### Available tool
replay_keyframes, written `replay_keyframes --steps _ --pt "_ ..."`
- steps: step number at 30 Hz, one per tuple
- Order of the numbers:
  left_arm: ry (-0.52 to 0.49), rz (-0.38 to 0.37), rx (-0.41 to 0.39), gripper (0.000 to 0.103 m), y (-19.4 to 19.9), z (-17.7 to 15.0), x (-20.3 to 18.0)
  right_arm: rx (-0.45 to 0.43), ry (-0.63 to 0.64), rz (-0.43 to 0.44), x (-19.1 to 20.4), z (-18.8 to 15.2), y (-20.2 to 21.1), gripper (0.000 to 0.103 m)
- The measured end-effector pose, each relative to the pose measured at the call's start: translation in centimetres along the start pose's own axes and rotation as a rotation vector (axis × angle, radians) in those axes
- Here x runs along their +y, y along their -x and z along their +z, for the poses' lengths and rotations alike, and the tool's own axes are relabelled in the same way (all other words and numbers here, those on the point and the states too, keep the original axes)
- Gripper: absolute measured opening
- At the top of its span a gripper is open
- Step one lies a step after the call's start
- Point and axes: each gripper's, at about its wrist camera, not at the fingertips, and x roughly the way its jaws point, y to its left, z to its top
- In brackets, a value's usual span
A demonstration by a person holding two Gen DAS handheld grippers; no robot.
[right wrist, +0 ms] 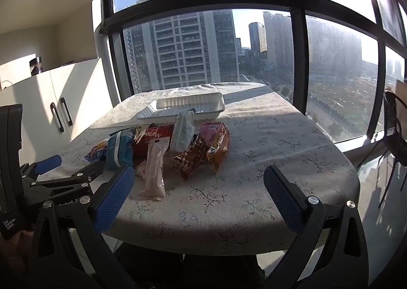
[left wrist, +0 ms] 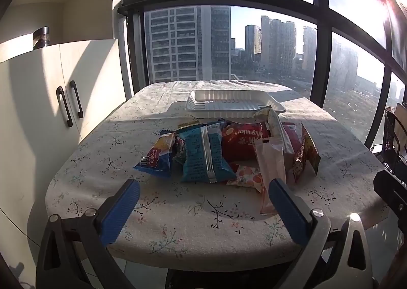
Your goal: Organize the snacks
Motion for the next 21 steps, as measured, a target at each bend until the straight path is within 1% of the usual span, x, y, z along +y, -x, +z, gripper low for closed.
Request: replay_keyframes --steps 9,21 --pt "0.0 0.004 -0.008 0.103 0.2 0.0 -0.1 0.032 0.006 -0.021 -0.3 -0.6 -1.6 0.103" --pt "-0.002 0.008 -0.004 0.103 0.1 -0.1 0.0 0.08 0.02 -0.084 -0.5 -1.0 -3.4 0.103"
